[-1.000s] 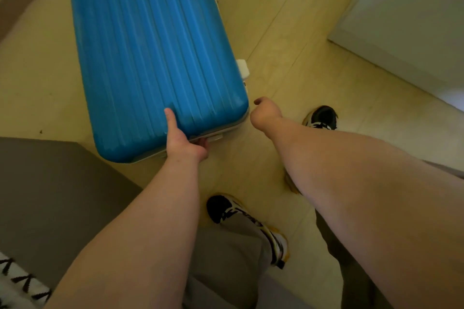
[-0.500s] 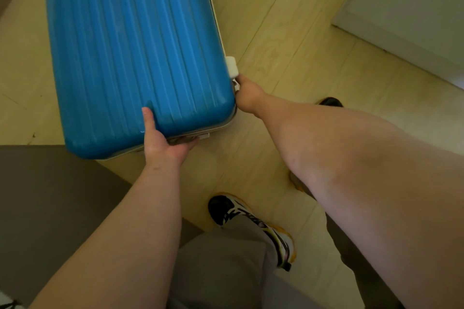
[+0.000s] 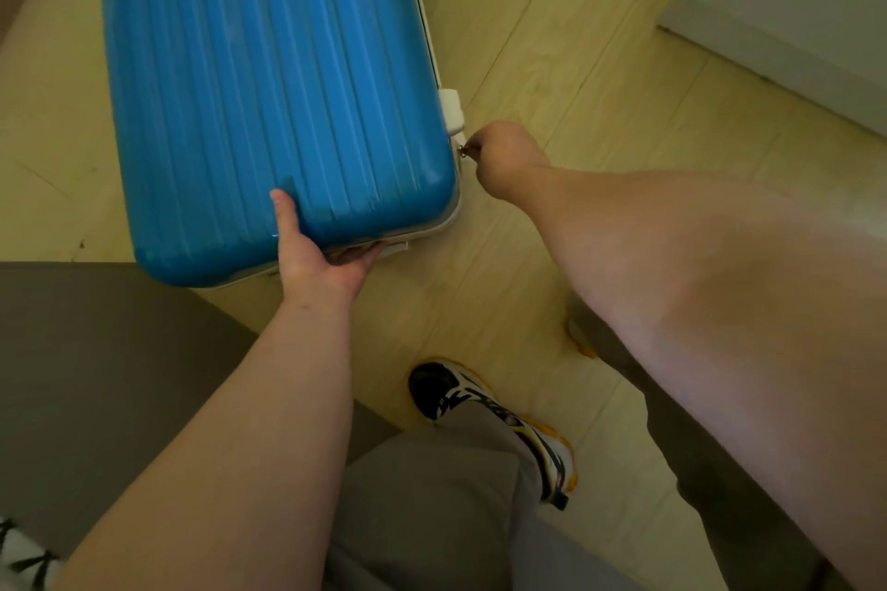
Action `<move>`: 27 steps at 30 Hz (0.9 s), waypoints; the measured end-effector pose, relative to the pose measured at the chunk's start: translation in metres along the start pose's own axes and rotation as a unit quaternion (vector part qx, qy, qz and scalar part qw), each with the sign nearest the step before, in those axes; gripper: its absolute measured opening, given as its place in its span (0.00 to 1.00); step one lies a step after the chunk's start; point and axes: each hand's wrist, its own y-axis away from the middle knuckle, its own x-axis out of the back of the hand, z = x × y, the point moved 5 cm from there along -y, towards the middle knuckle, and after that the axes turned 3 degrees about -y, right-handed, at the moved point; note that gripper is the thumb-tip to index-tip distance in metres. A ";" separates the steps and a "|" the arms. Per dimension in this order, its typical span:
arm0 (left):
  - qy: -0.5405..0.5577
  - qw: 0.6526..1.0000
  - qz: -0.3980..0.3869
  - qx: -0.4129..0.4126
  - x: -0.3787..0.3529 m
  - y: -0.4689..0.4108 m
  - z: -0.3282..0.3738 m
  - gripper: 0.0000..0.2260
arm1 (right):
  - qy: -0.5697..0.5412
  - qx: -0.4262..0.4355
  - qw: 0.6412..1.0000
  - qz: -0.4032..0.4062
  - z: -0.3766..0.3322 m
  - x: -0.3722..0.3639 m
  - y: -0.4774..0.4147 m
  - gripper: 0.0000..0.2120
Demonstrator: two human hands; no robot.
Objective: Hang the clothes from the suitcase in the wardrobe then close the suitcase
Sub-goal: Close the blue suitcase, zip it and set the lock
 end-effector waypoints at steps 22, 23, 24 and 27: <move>-0.056 0.998 0.020 0.005 -0.027 0.018 -0.021 0.34 | 0.041 -0.021 0.996 -0.072 0.024 -0.017 0.078 0.23; -0.066 0.997 0.031 0.004 -0.025 0.017 -0.021 0.37 | 0.059 -0.012 0.995 -0.075 0.024 -0.014 0.078 0.25; -0.069 0.997 0.033 0.005 -0.025 0.016 -0.021 0.39 | 0.078 -0.005 0.994 -0.075 0.024 -0.011 0.078 0.26; -0.064 0.997 0.035 0.006 -0.025 0.015 -0.021 0.41 | 0.109 -0.004 0.992 -0.062 0.025 0.000 0.075 0.23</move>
